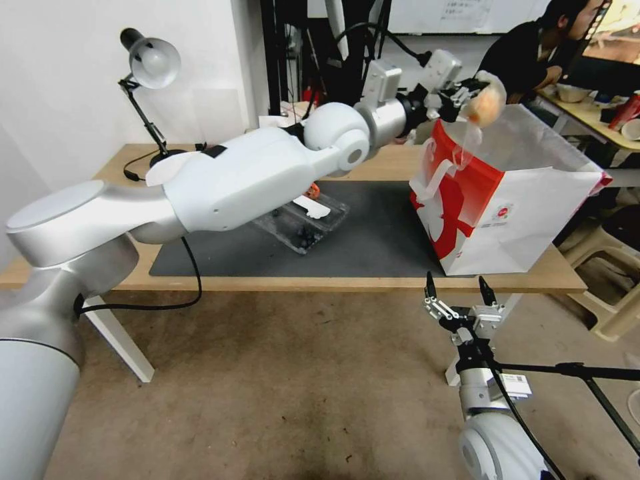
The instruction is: Pick up the trash from the table and place it into the takeout bag.
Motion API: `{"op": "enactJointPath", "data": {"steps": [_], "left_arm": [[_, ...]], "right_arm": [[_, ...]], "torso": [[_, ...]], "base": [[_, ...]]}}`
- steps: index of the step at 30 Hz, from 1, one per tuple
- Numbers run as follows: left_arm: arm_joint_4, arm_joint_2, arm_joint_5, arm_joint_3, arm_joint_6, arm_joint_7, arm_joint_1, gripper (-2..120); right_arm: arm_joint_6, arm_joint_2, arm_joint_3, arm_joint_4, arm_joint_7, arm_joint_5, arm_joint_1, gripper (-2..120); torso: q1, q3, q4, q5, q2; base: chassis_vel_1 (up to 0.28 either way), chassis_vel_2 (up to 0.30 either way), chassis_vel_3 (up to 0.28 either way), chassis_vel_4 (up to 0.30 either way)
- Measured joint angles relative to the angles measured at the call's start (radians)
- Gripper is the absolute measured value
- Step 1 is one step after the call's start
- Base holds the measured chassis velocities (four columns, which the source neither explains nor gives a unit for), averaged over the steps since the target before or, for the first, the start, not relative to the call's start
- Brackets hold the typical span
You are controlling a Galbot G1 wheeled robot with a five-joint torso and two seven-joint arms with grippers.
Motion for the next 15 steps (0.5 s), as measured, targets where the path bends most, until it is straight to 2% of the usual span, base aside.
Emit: {"op": "enactJointPath", "data": {"steps": [5, 12, 15], "left_arm": [[0.045, -0.041, 0.004, 0.029, -0.004, 0.012, -0.010, 0], [0.059, -0.065, 0.023, 0.047, -0.005, 0.013, -0.011, 0], [0.060, -0.071, 0.026, 0.053, -0.005, 0.013, -0.014, 10]], "right_arm": [[0.003, 0.000, 0.003, 0.001, 0.000, 0.003, 0.000, 100], [0.005, -0.002, 0.009, 0.003, 0.000, 0.009, 0.000, 100], [0.006, -0.003, 0.013, 0.004, 0.000, 0.013, -0.001, 100]], "torso": [[0.000, 0.000, 0.0001, -0.0001, 0.000], [0.000, 0.000, -0.0001, 0.0000, 0.000], [0.000, 0.000, 0.0001, -0.0002, 0.000]], "base": [[0.000, 0.000, 0.000, 0.000], [0.000, 0.000, 0.000, 0.000], [0.000, 0.000, 0.000, 0.000]]}}
